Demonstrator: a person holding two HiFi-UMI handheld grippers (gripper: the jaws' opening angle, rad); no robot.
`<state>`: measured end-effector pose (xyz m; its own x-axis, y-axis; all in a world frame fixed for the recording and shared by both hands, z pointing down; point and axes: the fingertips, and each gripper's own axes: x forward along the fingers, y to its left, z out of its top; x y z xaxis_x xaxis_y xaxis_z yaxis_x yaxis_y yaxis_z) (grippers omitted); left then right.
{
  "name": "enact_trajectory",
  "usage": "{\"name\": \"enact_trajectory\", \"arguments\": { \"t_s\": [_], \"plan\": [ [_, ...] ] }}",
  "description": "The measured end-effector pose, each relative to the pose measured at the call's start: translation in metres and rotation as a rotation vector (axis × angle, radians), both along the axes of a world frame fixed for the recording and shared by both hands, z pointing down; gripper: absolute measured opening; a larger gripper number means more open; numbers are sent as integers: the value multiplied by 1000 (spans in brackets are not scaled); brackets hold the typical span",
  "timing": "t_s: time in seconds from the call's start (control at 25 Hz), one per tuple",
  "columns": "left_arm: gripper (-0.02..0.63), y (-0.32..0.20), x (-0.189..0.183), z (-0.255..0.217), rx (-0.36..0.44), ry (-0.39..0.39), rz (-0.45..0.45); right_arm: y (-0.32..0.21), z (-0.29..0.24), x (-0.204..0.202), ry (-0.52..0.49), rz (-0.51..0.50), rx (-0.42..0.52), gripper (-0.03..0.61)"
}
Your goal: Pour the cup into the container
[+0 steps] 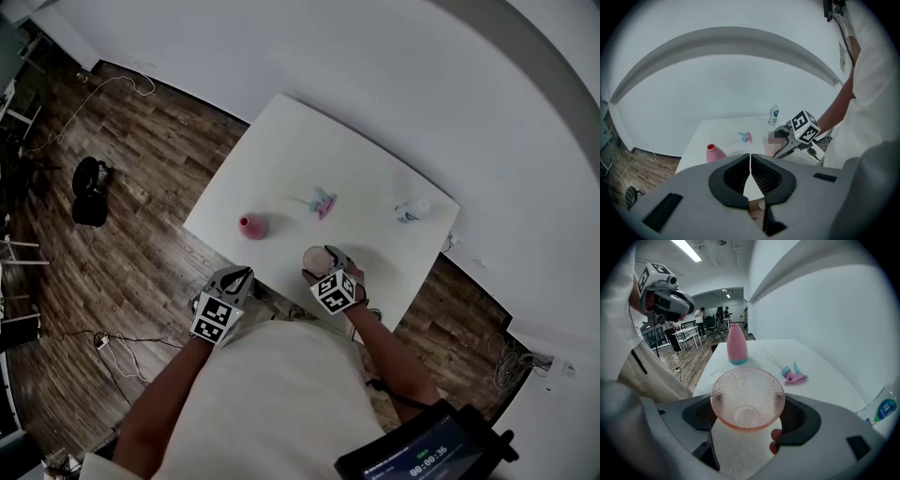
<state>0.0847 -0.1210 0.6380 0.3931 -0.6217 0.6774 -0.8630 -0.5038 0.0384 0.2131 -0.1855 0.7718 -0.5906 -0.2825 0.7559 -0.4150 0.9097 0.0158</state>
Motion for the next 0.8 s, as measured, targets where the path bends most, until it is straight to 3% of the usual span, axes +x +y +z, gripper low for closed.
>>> {"name": "enact_trajectory", "arguments": {
  "t_s": [0.8],
  "plan": [
    [12,4,0,2,-4,9,-7,5,6,2,-7,3,18,383]
  ]
}}
